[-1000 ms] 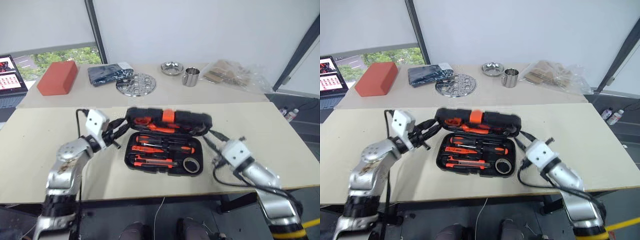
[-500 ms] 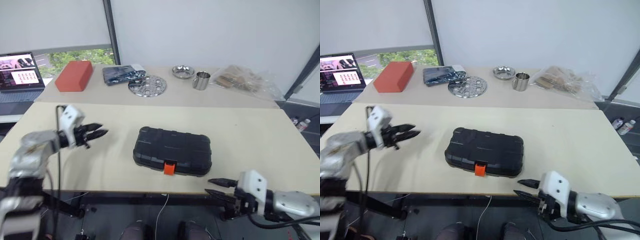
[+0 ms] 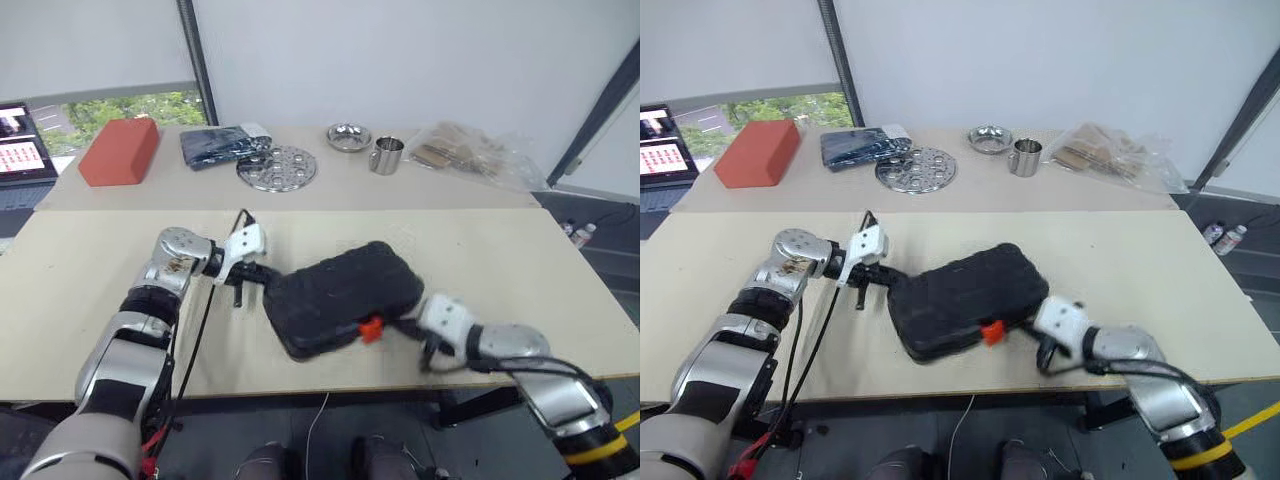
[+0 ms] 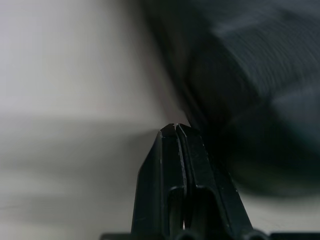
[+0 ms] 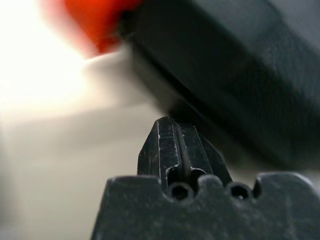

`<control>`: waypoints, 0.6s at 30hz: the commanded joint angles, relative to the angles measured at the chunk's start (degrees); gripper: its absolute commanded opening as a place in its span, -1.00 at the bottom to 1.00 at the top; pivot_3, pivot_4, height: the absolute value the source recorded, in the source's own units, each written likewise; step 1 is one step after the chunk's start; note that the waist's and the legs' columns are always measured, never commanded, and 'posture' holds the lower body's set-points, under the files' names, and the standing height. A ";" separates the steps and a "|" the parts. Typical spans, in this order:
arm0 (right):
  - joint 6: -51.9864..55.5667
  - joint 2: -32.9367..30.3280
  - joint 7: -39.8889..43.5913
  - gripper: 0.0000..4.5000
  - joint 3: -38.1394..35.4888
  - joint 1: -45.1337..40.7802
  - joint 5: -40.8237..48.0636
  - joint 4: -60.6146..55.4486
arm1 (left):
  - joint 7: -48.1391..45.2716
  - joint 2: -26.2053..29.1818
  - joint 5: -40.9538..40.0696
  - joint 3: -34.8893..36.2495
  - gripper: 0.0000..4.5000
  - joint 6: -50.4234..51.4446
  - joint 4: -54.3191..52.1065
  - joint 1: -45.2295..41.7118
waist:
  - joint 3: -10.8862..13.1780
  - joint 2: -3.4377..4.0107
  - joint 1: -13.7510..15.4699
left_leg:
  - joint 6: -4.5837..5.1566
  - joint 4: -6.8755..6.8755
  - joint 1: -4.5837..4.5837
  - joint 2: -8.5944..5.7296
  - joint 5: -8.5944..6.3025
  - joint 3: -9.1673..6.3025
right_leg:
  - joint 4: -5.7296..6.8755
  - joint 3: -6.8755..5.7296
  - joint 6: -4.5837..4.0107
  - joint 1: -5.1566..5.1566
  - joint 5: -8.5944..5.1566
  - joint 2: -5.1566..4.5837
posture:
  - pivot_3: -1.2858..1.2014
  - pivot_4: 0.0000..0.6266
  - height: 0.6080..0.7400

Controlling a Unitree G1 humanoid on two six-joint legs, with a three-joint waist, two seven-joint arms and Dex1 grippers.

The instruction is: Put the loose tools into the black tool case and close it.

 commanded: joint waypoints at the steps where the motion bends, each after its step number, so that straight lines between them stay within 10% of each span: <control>1: 4.25 0.00 1.74 -1.00 -7.33 3.94 7.32 -6.24 | 0.40 -0.15 -3.52 3.59 -0.96 5.14 -2.84 -0.84 | 0.01 -0.01 0.63 | -0.10 0.02 -0.05 0.02 -0.06 -0.03 | 0.01 -0.01 -0.04 -0.03 0.03 0.01 | 0.03 -0.52 0.91; 8: 19.35 0.39 1.71 -1.00 -18.79 8.25 25.39 -22.24 | 0.71 -1.85 -15.44 8.73 -0.96 33.51 -20.67 -1.58 | 0.00 0.01 0.67 | 0.40 0.74 -0.94 0.08 0.15 -0.38 | 0.42 -0.11 -0.39 -0.63 0.33 0.20 | 0.03 -0.52 0.91; 18: 24.64 0.90 -2.88 -1.00 -7.46 3.73 23.84 -24.72 | 10.55 -7.79 -3.84 -4.58 -0.96 25.45 -23.67 4.84 | -0.10 0.15 0.68 | 0.56 0.78 -0.63 0.06 0.04 -0.26 | 0.35 0.03 -0.32 -0.33 0.35 0.22 | 0.03 -0.52 0.91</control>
